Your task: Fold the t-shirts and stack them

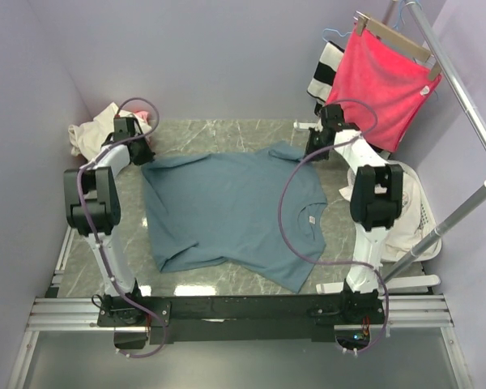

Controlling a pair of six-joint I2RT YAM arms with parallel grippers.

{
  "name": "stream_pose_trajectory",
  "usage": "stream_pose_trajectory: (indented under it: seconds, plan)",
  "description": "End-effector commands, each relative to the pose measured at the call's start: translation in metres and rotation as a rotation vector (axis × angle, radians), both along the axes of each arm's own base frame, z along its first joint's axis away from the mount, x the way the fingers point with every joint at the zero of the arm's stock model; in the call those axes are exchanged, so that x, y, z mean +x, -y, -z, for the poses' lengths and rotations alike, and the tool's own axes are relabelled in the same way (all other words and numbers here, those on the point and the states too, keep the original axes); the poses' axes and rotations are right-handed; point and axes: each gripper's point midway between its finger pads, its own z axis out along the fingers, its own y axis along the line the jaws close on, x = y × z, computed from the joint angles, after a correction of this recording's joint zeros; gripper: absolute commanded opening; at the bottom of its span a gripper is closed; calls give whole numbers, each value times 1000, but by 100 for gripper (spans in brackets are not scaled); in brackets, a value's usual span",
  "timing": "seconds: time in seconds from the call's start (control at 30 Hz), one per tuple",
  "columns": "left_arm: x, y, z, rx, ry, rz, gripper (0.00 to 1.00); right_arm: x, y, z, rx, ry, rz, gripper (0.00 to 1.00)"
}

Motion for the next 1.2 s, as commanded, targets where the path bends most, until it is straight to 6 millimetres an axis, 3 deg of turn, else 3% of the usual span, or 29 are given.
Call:
stream_pose_trajectory:
  seconds: [0.0, 0.27, 0.5, 0.63, 0.77, 1.0, 1.07, 1.17]
  plan:
    - [-7, 1, -57, 6, 137, -34, 1, -27, -9, -56, 8, 131, 28, 0]
    - [-46, 1, -43, 14, 78, -53, 1, -66, 21, -42, -96, 105, 178, 0]
    - [-92, -4, -16, 27, -33, -109, 1, -119, 39, 7, -161, -44, 267, 0]
    - [-108, -23, -3, 115, -107, -188, 1, -142, 52, 27, -216, -99, 330, 0]
    - [-110, -39, -1, 178, -148, -243, 1, -149, 62, 34, -262, -121, 363, 0]
    - [-115, -60, 1, 265, -197, -325, 1, -155, 83, 28, -343, -88, 459, 0]
    - [-111, -58, -2, 246, -175, -331, 1, -159, 89, 22, -363, -56, 485, 0]
    - [-107, -50, -3, 223, -173, -280, 7, -161, 80, 25, -321, -69, 445, 0]
